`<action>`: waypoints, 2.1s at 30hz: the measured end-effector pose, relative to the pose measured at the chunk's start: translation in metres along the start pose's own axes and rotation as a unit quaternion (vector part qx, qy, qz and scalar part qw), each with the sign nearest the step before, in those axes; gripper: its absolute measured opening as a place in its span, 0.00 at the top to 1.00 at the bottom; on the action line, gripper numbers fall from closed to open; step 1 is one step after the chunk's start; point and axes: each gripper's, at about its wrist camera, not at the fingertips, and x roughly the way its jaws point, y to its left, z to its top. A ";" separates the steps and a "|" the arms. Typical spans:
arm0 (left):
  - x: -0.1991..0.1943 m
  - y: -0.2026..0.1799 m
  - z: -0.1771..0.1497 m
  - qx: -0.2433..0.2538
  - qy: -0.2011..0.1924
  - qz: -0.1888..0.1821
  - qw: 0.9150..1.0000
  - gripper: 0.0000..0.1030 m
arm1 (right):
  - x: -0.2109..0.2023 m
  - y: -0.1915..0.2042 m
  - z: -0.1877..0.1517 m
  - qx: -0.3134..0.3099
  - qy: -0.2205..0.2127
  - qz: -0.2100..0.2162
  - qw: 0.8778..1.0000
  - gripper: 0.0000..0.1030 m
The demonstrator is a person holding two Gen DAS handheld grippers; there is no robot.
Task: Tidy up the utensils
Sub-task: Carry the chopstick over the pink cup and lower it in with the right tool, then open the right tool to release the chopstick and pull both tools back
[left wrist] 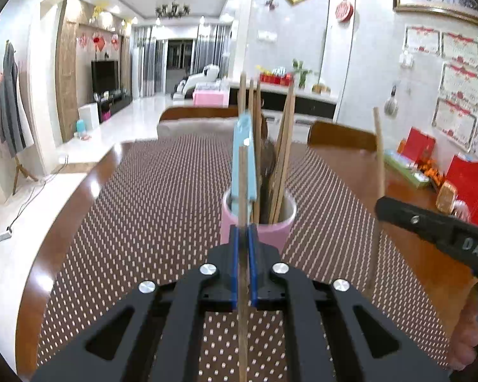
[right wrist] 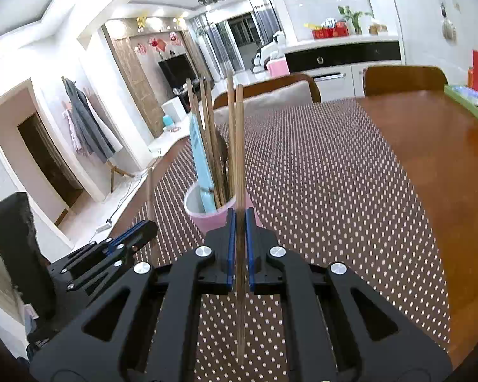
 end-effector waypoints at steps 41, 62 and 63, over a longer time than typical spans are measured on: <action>0.018 0.012 0.110 -0.019 -0.112 -0.008 0.994 0.94 | 0.078 0.026 0.071 -0.048 -0.123 -0.014 0.991 0.94; 0.035 0.009 0.045 0.030 -0.061 0.021 0.997 0.71 | 0.058 0.021 0.017 -0.053 -0.046 -0.011 0.997 0.85; 0.031 0.008 0.042 0.030 -0.062 0.020 0.997 0.69 | 0.053 0.021 0.015 -0.053 -0.047 -0.012 0.997 0.81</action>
